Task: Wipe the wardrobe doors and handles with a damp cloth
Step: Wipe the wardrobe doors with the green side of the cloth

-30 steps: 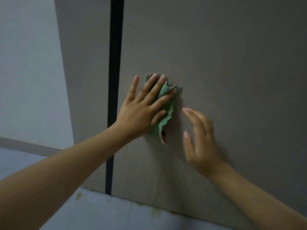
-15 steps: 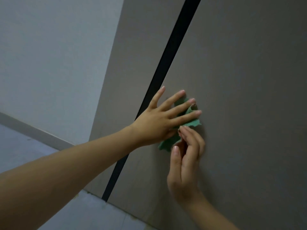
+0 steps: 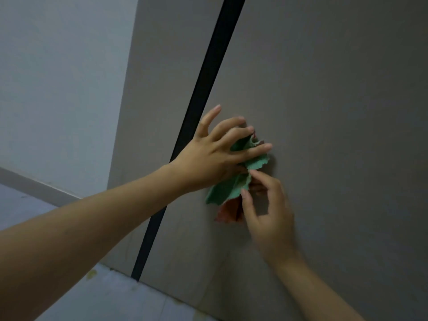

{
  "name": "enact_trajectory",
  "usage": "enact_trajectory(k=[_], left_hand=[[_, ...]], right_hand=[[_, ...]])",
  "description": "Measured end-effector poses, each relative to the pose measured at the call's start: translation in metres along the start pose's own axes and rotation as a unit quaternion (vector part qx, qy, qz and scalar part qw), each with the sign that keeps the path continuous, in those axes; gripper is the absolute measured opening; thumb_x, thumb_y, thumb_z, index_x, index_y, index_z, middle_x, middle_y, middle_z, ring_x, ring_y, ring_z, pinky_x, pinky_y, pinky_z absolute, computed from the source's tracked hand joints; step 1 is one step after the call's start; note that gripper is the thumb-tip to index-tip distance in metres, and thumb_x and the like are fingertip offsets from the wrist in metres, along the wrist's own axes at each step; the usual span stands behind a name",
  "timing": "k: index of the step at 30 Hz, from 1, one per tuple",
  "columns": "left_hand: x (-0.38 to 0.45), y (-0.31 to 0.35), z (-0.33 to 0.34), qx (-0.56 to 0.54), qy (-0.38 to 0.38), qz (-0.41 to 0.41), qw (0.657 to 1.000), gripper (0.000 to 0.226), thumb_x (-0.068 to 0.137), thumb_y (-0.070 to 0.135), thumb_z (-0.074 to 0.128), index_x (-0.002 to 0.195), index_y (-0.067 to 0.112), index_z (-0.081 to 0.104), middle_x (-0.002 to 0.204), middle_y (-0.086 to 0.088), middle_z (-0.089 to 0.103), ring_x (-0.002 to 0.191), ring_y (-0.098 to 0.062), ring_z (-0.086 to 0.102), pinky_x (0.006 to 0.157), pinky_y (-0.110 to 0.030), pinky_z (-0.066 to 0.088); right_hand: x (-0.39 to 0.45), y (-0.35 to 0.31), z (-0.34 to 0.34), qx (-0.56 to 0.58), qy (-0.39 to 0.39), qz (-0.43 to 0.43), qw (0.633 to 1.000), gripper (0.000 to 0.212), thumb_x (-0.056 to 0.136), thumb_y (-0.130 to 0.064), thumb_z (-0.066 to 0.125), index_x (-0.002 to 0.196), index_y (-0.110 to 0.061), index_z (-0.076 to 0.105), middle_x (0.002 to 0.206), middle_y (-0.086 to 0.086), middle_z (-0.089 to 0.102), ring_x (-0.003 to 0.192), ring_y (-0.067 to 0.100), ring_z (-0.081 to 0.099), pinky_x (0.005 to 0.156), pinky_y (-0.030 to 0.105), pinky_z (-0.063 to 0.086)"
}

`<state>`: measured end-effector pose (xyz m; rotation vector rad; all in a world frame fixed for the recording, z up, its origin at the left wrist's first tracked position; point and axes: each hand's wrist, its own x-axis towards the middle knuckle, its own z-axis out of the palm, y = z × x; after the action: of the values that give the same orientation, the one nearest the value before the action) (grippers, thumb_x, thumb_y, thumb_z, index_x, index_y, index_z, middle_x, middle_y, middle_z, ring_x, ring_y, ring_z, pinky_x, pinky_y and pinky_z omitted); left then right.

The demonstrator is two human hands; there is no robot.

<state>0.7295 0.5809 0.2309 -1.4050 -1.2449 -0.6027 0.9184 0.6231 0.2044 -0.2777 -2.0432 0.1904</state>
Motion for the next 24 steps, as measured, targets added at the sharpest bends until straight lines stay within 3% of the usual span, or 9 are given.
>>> enact_trajectory(k=[4, 8, 11, 14, 16, 18, 22, 24], left_hand=[[0.004, 0.003, 0.004, -0.007, 0.022, -0.003, 1.000, 0.052, 0.094, 0.052, 0.050, 0.142, 0.036, 0.037, 0.128, -0.004, 0.035, 0.126, -0.025, 0.036, 0.111, -0.055, 0.019], [0.008, 0.003, 0.008, -0.018, 0.041, -0.006, 0.999, 0.047, 0.096, 0.043, 0.052, 0.140, 0.037, 0.039, 0.125, -0.004, 0.035, 0.122, -0.024, 0.037, 0.111, -0.052, 0.019], [0.011, 0.001, 0.010, -0.016, 0.053, -0.018, 0.998, 0.047, 0.096, 0.038, 0.054, 0.140, 0.039, 0.037, 0.122, -0.002, 0.034, 0.119, -0.023, 0.037, 0.110, -0.048, 0.023], [0.015, 0.000, 0.011, -0.004, 0.060, -0.018, 0.998, 0.046, 0.095, 0.038, 0.056, 0.139, 0.039, 0.042, 0.118, -0.002, 0.034, 0.114, -0.023, 0.036, 0.107, -0.046, 0.026], [0.020, -0.002, 0.010, -0.001, 0.057, -0.005, 0.998, 0.044, 0.094, 0.039, 0.057, 0.137, 0.040, 0.049, 0.116, -0.002, 0.033, 0.111, -0.024, 0.035, 0.105, -0.045, 0.027], [0.024, -0.006, 0.007, 0.004, 0.052, 0.011, 0.999, 0.044, 0.092, 0.040, 0.058, 0.135, 0.040, 0.052, 0.114, -0.002, 0.034, 0.109, -0.024, 0.035, 0.104, -0.044, 0.027], [0.030, -0.008, 0.003, 0.001, 0.058, 0.027, 0.998, 0.042, 0.091, 0.033, 0.057, 0.133, 0.038, 0.055, 0.112, -0.002, 0.035, 0.104, -0.024, 0.037, 0.101, -0.044, 0.028], [0.033, -0.008, 0.000, -0.013, 0.060, 0.035, 0.998, 0.044, 0.090, 0.024, 0.056, 0.132, 0.036, 0.057, 0.110, -0.002, 0.035, 0.101, -0.024, 0.038, 0.098, -0.043, 0.028]], right_hand=[[0.014, 0.002, -0.009, 0.006, 0.040, 0.053, 0.998, 0.014, 0.090, -0.015, 0.061, 0.103, -0.018, 0.064, 0.098, -0.003, 0.063, 0.091, 0.003, 0.059, 0.081, 0.014, 0.046], [0.028, 0.008, -0.022, -0.003, 0.081, 0.087, 0.993, 0.012, 0.085, -0.011, 0.059, 0.092, -0.018, 0.066, 0.088, 0.002, 0.067, 0.078, 0.005, 0.059, 0.070, 0.011, 0.045], [0.034, 0.014, -0.029, -0.068, 0.084, 0.050, 0.993, 0.013, 0.084, -0.006, 0.058, 0.090, -0.013, 0.067, 0.089, 0.001, 0.064, 0.076, 0.003, 0.055, 0.069, 0.006, 0.041], [0.031, 0.020, -0.028, -0.145, 0.053, -0.020, 0.988, 0.019, 0.084, -0.003, 0.055, 0.095, -0.009, 0.070, 0.091, 0.005, 0.061, 0.080, 0.018, 0.059, 0.071, 0.031, 0.051], [0.027, 0.019, -0.024, -0.231, 0.070, -0.045, 0.970, 0.027, 0.082, -0.002, 0.056, 0.103, -0.009, 0.071, 0.092, 0.011, 0.058, 0.081, 0.028, 0.055, 0.071, 0.044, 0.049], [0.019, 0.010, -0.015, -0.274, 0.093, -0.073, 0.954, 0.033, 0.082, -0.005, 0.054, 0.112, -0.009, 0.069, 0.097, 0.011, 0.051, 0.082, 0.028, 0.047, 0.075, 0.041, 0.042], [-0.004, -0.007, 0.017, -0.116, 0.050, -0.038, 0.991, 0.042, 0.088, -0.009, 0.045, 0.129, -0.003, 0.052, 0.125, 0.007, 0.039, 0.117, 0.022, 0.044, 0.105, 0.026, 0.034], [-0.007, -0.007, 0.032, -0.069, 0.036, -0.014, 0.997, 0.045, 0.092, -0.013, 0.041, 0.136, -0.006, 0.039, 0.143, 0.006, 0.030, 0.135, 0.022, 0.034, 0.113, 0.033, 0.029]])
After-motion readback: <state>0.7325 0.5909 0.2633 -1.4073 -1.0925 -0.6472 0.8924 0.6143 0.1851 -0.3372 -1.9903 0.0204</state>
